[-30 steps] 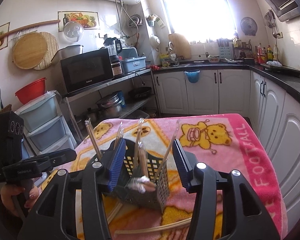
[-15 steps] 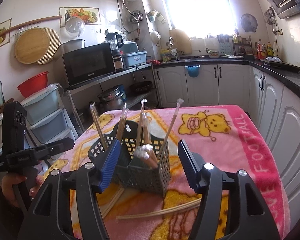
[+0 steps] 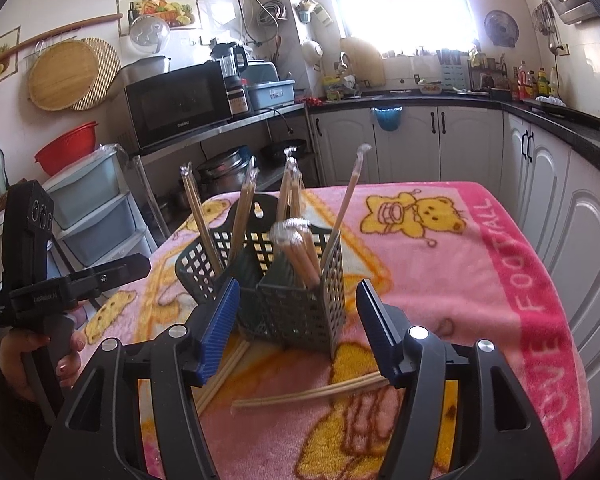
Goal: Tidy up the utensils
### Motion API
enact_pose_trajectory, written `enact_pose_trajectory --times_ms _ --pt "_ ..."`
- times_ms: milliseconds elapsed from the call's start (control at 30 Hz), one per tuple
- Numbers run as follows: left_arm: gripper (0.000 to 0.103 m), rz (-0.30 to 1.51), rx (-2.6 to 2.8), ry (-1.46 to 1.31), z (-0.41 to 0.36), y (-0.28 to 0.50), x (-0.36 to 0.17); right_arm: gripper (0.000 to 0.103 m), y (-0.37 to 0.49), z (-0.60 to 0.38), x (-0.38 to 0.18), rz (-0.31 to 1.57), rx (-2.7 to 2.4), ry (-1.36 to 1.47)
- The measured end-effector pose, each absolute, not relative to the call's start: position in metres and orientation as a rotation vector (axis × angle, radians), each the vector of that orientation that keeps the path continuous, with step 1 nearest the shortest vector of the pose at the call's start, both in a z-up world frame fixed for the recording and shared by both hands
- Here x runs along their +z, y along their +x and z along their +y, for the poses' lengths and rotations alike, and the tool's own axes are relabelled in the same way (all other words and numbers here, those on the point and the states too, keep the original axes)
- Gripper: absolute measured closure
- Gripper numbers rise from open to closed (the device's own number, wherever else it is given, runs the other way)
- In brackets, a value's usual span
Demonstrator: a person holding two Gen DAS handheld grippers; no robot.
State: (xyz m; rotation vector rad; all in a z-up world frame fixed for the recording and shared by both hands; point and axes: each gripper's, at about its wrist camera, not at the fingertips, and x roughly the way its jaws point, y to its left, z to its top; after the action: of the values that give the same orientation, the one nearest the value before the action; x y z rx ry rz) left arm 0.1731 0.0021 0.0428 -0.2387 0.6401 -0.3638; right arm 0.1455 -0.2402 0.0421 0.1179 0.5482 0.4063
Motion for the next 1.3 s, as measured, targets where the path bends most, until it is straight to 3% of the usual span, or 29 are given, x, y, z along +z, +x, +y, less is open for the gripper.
enact_pose_trajectory --times_ms 1300 --pt "0.011 0.858 -0.363 -0.129 -0.043 0.196 -0.041 0.040 0.158 -0.263 -0.021 0.724 0.332 0.070"
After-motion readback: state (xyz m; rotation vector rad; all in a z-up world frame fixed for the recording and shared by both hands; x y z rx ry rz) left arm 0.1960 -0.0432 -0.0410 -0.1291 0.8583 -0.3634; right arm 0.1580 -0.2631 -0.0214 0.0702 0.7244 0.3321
